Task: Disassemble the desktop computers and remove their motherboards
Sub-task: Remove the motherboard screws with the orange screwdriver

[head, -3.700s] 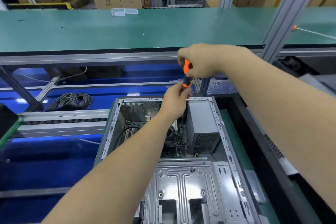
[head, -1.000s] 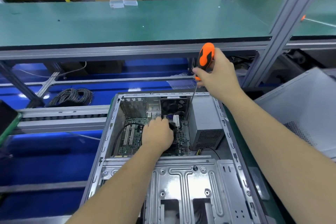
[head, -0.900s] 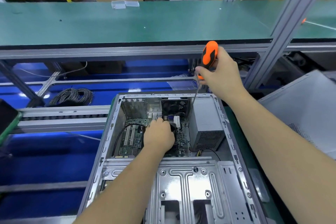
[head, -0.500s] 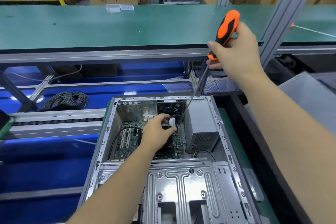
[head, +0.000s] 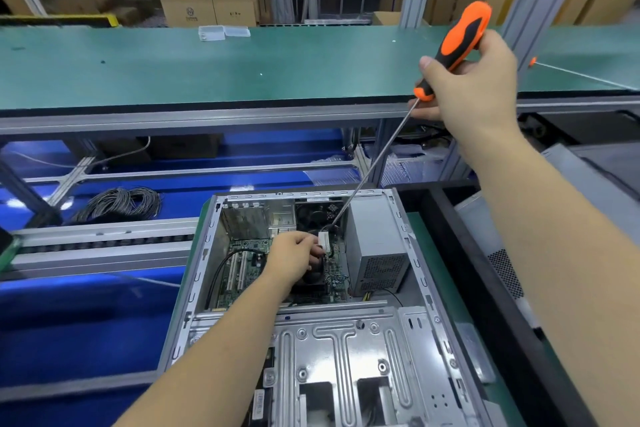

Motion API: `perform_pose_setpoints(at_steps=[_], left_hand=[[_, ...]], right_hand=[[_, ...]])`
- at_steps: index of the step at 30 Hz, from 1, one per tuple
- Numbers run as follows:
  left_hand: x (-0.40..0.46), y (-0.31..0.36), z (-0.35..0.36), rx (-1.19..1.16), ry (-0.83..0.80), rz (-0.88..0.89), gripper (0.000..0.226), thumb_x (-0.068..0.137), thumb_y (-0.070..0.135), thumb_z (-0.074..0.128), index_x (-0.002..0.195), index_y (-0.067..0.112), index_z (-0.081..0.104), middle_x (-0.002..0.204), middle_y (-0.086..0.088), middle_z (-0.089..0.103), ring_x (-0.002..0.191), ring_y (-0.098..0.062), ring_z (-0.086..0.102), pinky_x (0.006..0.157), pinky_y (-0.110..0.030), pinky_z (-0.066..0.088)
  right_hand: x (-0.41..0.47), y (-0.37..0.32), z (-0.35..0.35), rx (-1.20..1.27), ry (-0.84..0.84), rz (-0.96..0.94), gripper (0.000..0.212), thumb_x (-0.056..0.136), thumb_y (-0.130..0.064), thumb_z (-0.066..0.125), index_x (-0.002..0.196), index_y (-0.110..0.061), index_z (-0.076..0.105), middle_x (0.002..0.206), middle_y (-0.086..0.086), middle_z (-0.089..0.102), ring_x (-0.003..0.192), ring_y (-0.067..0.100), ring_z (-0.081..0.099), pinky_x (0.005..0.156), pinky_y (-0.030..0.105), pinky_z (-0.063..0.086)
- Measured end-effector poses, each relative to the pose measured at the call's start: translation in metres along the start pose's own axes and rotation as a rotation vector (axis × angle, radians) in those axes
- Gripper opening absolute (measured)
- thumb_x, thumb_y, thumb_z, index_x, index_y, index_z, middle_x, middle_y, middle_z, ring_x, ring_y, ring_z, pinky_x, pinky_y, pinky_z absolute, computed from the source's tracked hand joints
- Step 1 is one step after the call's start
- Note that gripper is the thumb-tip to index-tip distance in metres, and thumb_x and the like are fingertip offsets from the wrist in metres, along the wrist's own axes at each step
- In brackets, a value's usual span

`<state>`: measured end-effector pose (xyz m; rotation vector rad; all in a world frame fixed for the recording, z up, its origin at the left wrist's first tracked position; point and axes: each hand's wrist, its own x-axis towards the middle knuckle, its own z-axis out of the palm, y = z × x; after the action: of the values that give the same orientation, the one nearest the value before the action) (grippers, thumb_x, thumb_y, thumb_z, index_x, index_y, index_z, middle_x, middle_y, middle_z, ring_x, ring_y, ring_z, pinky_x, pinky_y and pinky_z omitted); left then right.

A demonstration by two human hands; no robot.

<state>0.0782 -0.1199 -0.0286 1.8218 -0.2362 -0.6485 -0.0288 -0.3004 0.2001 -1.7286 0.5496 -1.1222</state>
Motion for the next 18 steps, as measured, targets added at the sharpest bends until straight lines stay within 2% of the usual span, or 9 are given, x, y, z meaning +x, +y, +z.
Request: perform_pose_setpoints(at_steps=[2, 4, 7, 11, 13, 14, 16, 18], left_hand=[[-0.004, 0.01, -0.003, -0.498, 0.017, -0.263, 0.02, 0.097, -0.003, 0.046, 0.096, -0.002, 0.065, 0.072, -0.009, 0.06, 0.057, -0.015, 0.049, 0.052, -0.023, 0.042], [-0.006, 0.015, -0.014, -0.827, 0.01, -0.401, 0.027, 0.093, -0.006, 0.037, 0.108, -0.006, 0.06, 0.075, -0.008, 0.052, 0.06, -0.014, 0.041, 0.055, -0.023, 0.037], [-0.008, 0.021, -0.03, -0.906, 0.037, -0.443, 0.035, 0.093, -0.001, 0.029, 0.115, -0.004, 0.057, 0.071, -0.004, 0.042, 0.06, -0.012, 0.031, 0.056, -0.022, 0.029], [-0.009, 0.018, -0.054, -0.889, 0.134, -0.448, 0.031, 0.099, -0.003, 0.028, 0.117, 0.002, 0.053, 0.069, -0.002, 0.037, 0.06, -0.012, 0.029, 0.056, -0.022, 0.025], [-0.007, 0.014, -0.064, -0.794, 0.111, -0.428, 0.027, 0.098, -0.001, 0.031, 0.109, 0.003, 0.055, 0.065, -0.001, 0.038, 0.056, -0.012, 0.028, 0.053, -0.023, 0.025], [-0.006, 0.012, -0.068, -0.65, 0.119, -0.381, 0.024, 0.096, 0.001, 0.034, 0.102, 0.004, 0.058, 0.061, -0.001, 0.039, 0.054, -0.013, 0.029, 0.05, -0.024, 0.025], [-0.002, 0.005, -0.077, -0.114, 0.154, -0.184, 0.022, 0.095, 0.008, 0.043, 0.086, 0.006, 0.063, 0.059, -0.003, 0.047, 0.051, -0.016, 0.035, 0.051, -0.024, 0.028], [0.0, -0.003, -0.086, 0.472, 0.113, 0.024, 0.024, 0.095, 0.016, 0.052, 0.082, 0.007, 0.069, 0.066, -0.005, 0.061, 0.056, -0.017, 0.048, 0.053, -0.023, 0.035]], right_hand=[[-0.004, -0.004, 0.001, 0.011, 0.0, -0.038, 0.022, 0.09, -0.014, 0.068, 0.094, -0.019, 0.046, 0.094, 0.025, 0.065, 0.069, 0.026, 0.072, 0.055, 0.037, 0.061], [-0.011, -0.004, 0.01, 0.015, -0.032, -0.063, 0.023, 0.09, -0.013, 0.067, 0.094, -0.019, 0.046, 0.092, 0.022, 0.064, 0.067, 0.024, 0.072, 0.054, 0.037, 0.061], [-0.026, 0.003, 0.032, -0.009, -0.091, -0.107, 0.027, 0.089, -0.013, 0.068, 0.09, -0.022, 0.042, 0.079, 0.011, 0.06, 0.062, 0.025, 0.07, 0.053, 0.041, 0.061], [-0.043, 0.02, 0.062, -0.09, -0.159, -0.156, 0.032, 0.085, -0.023, 0.07, 0.084, -0.032, 0.039, 0.073, -0.002, 0.058, 0.066, 0.031, 0.068, 0.065, 0.054, 0.057], [-0.05, 0.029, 0.075, -0.134, -0.186, -0.174, 0.031, 0.084, -0.029, 0.069, 0.084, -0.034, 0.039, 0.075, 0.0, 0.059, 0.071, 0.035, 0.066, 0.067, 0.056, 0.056], [-0.053, 0.033, 0.081, -0.146, -0.197, -0.176, 0.03, 0.084, -0.031, 0.069, 0.084, -0.034, 0.039, 0.075, 0.001, 0.059, 0.073, 0.035, 0.066, 0.067, 0.056, 0.056], [-0.056, 0.041, 0.092, -0.161, -0.21, -0.174, 0.03, 0.083, -0.032, 0.069, 0.085, -0.036, 0.039, 0.075, 0.001, 0.059, 0.074, 0.035, 0.066, 0.068, 0.056, 0.056], [-0.057, 0.048, 0.1, -0.185, -0.212, -0.175, 0.029, 0.081, -0.035, 0.068, 0.084, -0.037, 0.039, 0.074, 0.0, 0.059, 0.074, 0.034, 0.066, 0.069, 0.054, 0.057]])
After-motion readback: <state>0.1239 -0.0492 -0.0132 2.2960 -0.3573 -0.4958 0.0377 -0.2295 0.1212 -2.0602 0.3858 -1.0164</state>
